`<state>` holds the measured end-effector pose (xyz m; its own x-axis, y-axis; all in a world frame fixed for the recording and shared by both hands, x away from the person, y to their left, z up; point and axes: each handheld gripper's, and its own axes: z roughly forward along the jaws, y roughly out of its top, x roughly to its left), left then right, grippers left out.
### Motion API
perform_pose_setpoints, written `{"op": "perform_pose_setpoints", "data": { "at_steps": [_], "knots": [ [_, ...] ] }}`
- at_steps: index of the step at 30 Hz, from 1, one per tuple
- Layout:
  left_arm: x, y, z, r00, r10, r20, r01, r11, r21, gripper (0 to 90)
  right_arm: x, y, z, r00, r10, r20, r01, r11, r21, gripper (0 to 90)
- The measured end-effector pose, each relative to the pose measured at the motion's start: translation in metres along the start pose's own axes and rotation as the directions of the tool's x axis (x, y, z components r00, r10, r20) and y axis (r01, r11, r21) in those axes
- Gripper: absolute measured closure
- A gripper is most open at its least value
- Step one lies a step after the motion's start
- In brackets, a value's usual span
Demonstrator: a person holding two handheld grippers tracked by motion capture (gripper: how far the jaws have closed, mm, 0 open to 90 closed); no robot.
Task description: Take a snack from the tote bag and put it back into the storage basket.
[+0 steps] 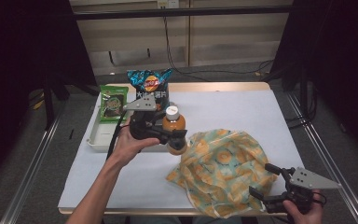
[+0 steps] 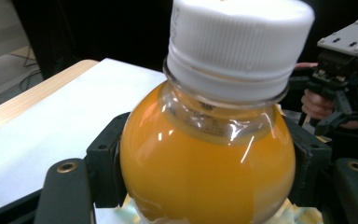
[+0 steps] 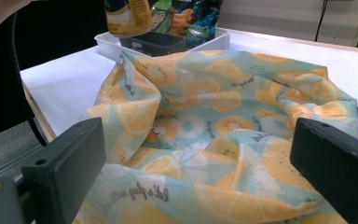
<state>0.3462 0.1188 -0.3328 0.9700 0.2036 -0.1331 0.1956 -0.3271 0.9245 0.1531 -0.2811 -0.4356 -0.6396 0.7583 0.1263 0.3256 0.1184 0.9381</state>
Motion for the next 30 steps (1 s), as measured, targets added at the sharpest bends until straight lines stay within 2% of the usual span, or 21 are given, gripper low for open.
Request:
{"op": "perform_pose_setpoints", "data": {
  "at_steps": [4, 9, 17, 22, 24, 29, 30],
  "knots": [
    [0.005, -0.005, -0.013, 0.9997, -0.010, -0.024, 0.010, 0.9999, -0.008, 30.3, 0.000, 0.000, 0.000, 1.0000, 0.005, 0.001, -0.005, 1.000, 0.000, 2.7],
    [0.013, -0.014, -0.029, 0.9988, -0.035, -0.035, 0.034, 0.9992, -0.022, 30.3, -0.001, 0.000, 0.000, 1.0000, 0.003, 0.003, -0.003, 1.000, 0.002, 2.8],
    [0.023, -0.023, -0.054, 0.9953, -0.044, -0.086, 0.040, 0.9984, -0.039, 30.3, -0.001, 0.000, 0.000, 0.9999, 0.010, 0.003, -0.010, 1.000, 0.001, 2.9],
    [0.028, -0.025, -0.070, 0.9936, -0.049, -0.102, 0.043, 0.9970, -0.064, 30.3, -0.001, 0.000, 0.001, 0.9999, 0.010, 0.001, -0.010, 1.000, -0.001, 2.9],
    [0.031, -0.027, -0.077, 0.9901, -0.059, -0.127, 0.052, 0.9970, -0.058, 30.3, -0.001, 0.000, 0.000, 0.9999, 0.011, 0.003, -0.011, 1.000, 0.000, 3.3],
    [0.036, -0.031, -0.086, 0.9891, -0.060, -0.135, 0.054, 0.9973, -0.050, 30.3, -0.002, 0.000, 0.000, 1.0000, 0.009, 0.001, -0.009, 1.000, 0.000, 3.4],
    [0.039, -0.033, -0.091, 0.9865, -0.063, -0.151, 0.057, 0.9974, -0.045, 30.3, -0.002, 0.000, 0.000, 1.0000, 0.009, 0.001, -0.009, 1.000, 0.001, 3.4]
  ]
}}
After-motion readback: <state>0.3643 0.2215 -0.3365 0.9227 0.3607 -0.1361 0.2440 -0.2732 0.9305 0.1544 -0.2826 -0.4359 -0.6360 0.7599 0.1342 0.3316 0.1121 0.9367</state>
